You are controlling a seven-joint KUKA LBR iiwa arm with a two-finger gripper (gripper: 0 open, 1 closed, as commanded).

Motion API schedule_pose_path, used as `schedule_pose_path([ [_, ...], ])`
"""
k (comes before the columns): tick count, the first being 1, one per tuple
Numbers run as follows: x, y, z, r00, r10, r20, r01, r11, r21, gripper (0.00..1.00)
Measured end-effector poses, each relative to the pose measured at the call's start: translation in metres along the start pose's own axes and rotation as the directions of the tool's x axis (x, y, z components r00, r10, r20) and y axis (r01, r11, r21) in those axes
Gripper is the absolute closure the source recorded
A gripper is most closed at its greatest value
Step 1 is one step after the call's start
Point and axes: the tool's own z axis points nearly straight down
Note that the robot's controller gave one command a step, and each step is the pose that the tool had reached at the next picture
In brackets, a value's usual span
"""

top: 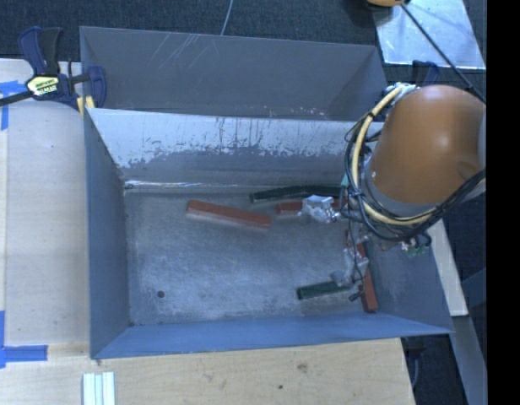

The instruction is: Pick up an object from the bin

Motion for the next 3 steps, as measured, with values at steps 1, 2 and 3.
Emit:
schedule_pose_path([
  [1, 0.001, -0.032, 0.07, 1.0, 0.024, -0.006, -0.024, 1.0, -0.002, 0.0],
  [2, 0.005, -0.018, 0.116, 0.996, -0.086, -0.011, 0.086, 0.996, -0.007, 0.0],
  [3, 0.02, -0.029, 0.143, 0.975, -0.223, -0.009, 0.222, 0.975, -0.007, 1.0],
])
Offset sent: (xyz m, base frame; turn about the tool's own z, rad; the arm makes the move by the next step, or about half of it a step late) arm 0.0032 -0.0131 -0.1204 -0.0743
